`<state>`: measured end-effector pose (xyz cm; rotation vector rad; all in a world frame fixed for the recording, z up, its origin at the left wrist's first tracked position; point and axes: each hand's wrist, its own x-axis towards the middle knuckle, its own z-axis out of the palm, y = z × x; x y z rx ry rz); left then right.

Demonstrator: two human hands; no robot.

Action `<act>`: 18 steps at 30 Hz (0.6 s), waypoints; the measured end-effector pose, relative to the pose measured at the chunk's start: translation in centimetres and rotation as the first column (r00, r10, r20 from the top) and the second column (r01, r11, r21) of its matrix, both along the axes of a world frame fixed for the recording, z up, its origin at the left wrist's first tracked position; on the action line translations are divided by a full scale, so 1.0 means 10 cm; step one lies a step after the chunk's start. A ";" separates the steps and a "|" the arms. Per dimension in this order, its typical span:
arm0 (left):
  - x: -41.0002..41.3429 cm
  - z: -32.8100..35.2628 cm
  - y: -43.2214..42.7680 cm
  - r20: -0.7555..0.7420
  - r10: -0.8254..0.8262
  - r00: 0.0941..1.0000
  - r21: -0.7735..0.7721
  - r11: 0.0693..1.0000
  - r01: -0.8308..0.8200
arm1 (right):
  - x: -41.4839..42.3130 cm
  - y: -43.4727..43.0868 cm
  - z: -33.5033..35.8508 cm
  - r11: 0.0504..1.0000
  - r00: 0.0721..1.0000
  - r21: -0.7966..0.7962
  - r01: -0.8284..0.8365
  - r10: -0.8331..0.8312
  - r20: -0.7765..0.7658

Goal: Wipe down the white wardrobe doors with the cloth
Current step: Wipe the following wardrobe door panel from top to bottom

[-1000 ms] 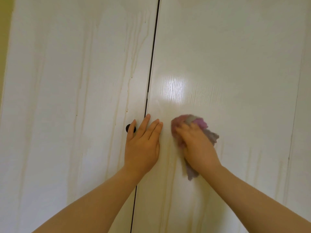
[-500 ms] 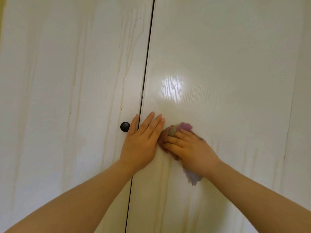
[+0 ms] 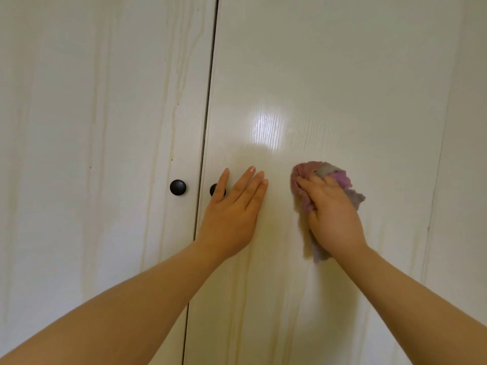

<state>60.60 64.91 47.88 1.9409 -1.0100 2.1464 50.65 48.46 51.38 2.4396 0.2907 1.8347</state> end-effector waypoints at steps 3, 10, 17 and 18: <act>-0.06 0.02 -0.12 0.006 -0.003 1.000 0.008 1.000 0.003 | -0.03 -0.09 -0.27 0.977 0.990 -0.205 0.050 -0.076 -0.118; -0.19 -0.03 -0.38 -0.004 -0.007 1.000 0.039 0.999 0.007 | -0.27 -0.32 -0.04 0.994 0.993 0.052 0.093 -0.089 -0.074; -0.25 -0.10 -0.56 0.033 -0.004 0.999 0.076 0.997 0.002 | -0.39 -0.51 -0.31 0.977 0.976 -0.195 0.090 -0.125 -0.176; -0.27 -0.11 -0.60 0.026 -0.001 1.000 0.078 0.997 -0.001 | -0.42 -0.52 -0.24 0.994 0.985 -0.061 0.093 -0.101 -0.142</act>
